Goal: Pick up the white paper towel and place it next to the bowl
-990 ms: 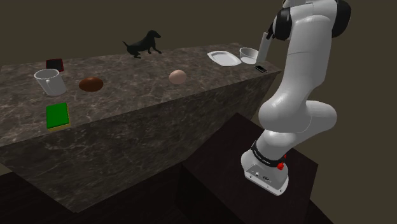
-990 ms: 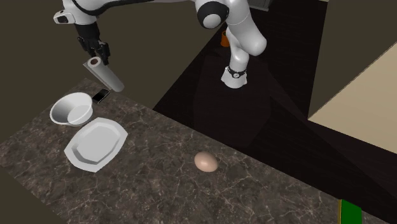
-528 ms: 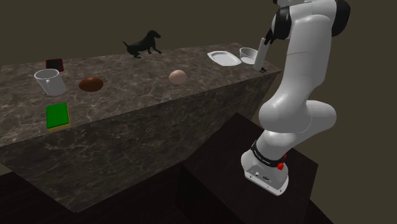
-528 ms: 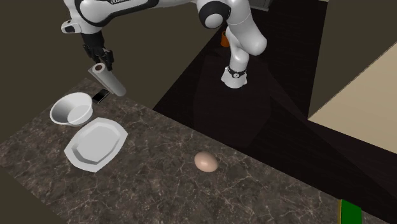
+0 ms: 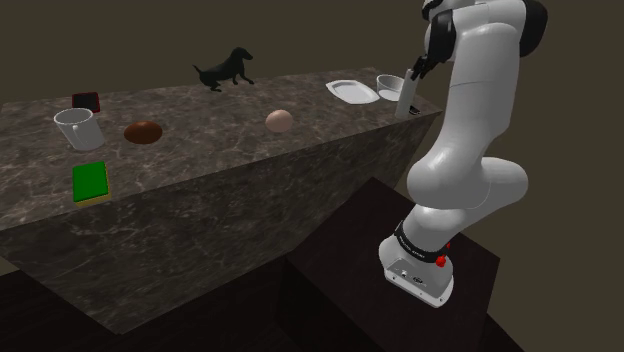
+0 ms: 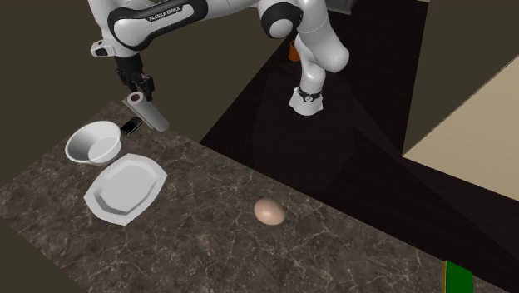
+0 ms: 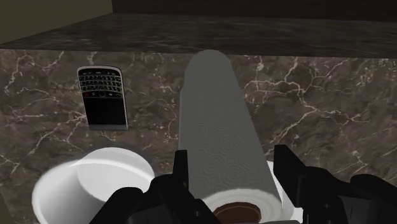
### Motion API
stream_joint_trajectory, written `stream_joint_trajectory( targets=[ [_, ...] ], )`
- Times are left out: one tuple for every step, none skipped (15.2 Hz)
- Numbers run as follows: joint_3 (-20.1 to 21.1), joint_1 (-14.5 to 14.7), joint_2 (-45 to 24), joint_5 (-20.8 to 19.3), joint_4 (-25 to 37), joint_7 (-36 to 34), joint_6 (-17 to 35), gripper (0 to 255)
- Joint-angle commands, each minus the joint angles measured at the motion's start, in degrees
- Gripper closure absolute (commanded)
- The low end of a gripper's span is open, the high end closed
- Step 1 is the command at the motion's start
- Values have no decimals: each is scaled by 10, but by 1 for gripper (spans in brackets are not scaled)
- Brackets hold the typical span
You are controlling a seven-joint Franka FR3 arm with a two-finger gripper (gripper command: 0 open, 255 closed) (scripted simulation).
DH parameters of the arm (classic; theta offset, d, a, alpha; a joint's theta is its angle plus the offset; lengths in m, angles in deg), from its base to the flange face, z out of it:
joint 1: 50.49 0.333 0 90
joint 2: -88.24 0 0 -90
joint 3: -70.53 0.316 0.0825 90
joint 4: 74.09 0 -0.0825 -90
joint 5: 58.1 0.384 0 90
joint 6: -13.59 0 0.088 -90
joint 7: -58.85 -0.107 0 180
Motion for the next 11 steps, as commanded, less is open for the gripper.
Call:
stream_joint_trajectory(
  targets=[
    [3, 1, -6, 5, -12, 5, 17, 255],
    [3, 1, -6, 5, -12, 5, 17, 255],
    [3, 1, -6, 5, -12, 5, 17, 255],
    [3, 1, -6, 5, -12, 5, 17, 255],
    [3, 1, -6, 5, -12, 5, 17, 255],
    [3, 1, -6, 5, -12, 5, 17, 255],
    [3, 1, -6, 5, -12, 5, 17, 255],
    [3, 1, -6, 5, -12, 5, 17, 255],
    [3, 1, -6, 5, -12, 5, 17, 255],
    [3, 1, -6, 5, -12, 5, 17, 0],
    [3, 1, -6, 5, -12, 5, 17, 0]
  ],
)
